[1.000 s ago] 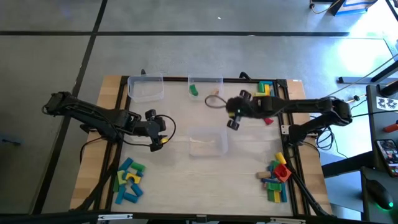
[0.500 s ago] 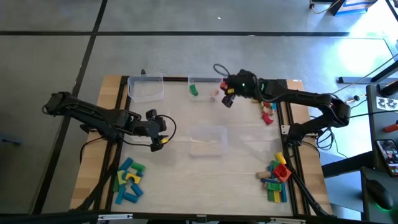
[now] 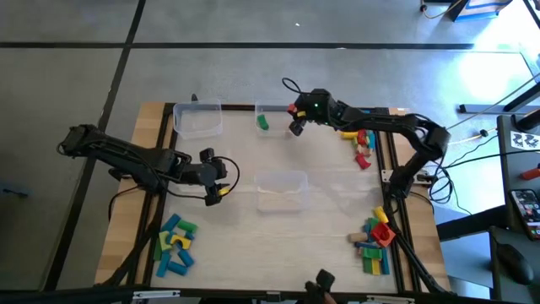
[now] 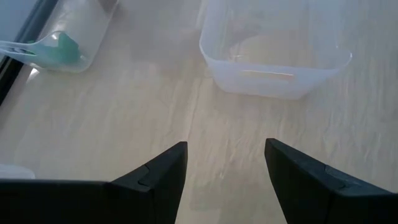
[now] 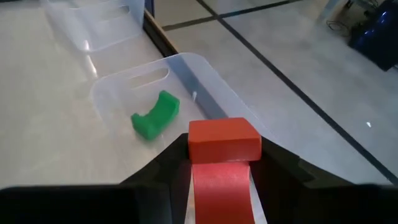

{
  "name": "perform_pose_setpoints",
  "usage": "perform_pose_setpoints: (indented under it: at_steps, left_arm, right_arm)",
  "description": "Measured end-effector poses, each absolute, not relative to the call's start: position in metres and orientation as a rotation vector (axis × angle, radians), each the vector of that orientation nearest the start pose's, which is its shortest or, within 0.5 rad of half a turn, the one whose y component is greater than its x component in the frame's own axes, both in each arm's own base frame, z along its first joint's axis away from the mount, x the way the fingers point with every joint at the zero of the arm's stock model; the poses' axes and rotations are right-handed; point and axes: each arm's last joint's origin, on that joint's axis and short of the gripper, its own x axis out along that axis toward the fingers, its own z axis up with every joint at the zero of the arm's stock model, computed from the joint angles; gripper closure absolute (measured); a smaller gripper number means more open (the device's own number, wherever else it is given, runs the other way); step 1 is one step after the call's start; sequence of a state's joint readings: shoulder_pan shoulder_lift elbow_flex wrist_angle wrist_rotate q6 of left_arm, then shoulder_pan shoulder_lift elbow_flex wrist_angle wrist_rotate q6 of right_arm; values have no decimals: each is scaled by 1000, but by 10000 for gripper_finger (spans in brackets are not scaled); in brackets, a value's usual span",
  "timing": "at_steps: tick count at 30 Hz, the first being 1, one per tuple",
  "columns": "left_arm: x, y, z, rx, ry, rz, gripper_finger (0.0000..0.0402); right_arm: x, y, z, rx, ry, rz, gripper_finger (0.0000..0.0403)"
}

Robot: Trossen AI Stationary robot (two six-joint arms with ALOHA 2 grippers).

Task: Sort blocks by size
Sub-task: Put the orange arch block into the top right transparent bin, then put the yellow cylindrical block into the bottom transparent bin

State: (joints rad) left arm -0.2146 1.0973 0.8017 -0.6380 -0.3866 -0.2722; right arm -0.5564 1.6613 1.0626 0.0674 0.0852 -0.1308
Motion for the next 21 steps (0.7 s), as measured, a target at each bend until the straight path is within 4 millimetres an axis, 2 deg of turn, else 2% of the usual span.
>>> perform_pose_setpoints:
  at_steps: [9,21]
  left_arm:
    - [205,-34,248,23,860,278,192]
    - [205,-34,248,23,860,278,192]
  right_arm:
    - [319,-205,196,14,602,-603,256]
    - [321,-206,193,14,589,-609,220]
